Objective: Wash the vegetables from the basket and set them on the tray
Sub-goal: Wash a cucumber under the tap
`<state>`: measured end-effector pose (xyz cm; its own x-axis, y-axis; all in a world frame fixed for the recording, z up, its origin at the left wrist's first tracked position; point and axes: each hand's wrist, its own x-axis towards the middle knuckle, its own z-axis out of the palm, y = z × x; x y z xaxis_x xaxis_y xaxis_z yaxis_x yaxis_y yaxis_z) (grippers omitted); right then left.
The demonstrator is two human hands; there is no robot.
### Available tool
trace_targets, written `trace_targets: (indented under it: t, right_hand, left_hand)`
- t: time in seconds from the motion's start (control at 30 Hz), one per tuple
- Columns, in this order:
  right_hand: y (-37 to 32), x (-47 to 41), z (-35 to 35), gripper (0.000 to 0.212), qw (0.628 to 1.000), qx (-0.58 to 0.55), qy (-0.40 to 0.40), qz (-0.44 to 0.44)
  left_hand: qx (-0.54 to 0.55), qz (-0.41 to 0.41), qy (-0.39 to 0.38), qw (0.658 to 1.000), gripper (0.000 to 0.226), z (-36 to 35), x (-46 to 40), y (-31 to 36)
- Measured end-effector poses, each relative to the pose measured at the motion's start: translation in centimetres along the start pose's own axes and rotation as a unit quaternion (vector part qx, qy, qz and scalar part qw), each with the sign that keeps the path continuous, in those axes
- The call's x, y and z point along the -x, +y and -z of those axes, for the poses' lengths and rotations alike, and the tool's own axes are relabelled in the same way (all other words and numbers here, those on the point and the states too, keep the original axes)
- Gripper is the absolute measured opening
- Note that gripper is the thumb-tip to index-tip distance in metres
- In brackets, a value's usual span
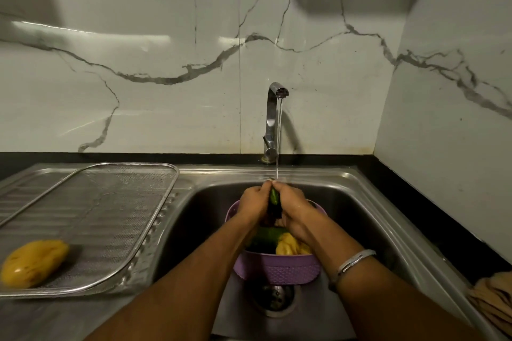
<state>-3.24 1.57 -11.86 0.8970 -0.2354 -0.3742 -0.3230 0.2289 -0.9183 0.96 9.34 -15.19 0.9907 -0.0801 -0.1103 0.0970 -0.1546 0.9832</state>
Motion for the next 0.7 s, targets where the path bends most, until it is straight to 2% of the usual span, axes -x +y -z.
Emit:
trace_targets:
  t: [0.13,0.2,0.37,0.53,0.6,0.7]
  right_hand:
    - [-0.6,0.6,-0.2,0.033,1.0,0.023,0.005,0.006]
    - [-0.8,0.0,0.6,0.031,1.0,-0.015,0.027,-0.001]
    - [-0.6,-0.5,0.8,0.032,0.999,-0.04,0.005,0.005]
    - [0.3,-0.7,0.4,0.035,0.995,0.036,0.025,0.088]
    - [0.6,-0.7,0.6,0.038,0.992,0.045,0.023,0.114]
    - [0.6,-0.9,0.9,0.037,0.992,0.029,0.026,0.119]
  left_hand:
    - [0.006,0.014,-0.026,1.0,0.042,-0.6,0.0,-0.1]
    - [0.032,0.016,-0.048,0.998,0.041,-0.9,0.3,0.1]
    - [0.076,0.033,-0.085,0.993,0.047,-0.5,0.4,0.2]
    - [0.16,0.095,-0.07,0.98,0.039,-1.9,0.6,0.4]
    - [0.153,0.095,-0.058,0.982,0.046,-3.1,-1.5,-0.9]
    - [0.18,0.086,-0.074,0.977,0.071,-3.6,-0.3,-0.6]
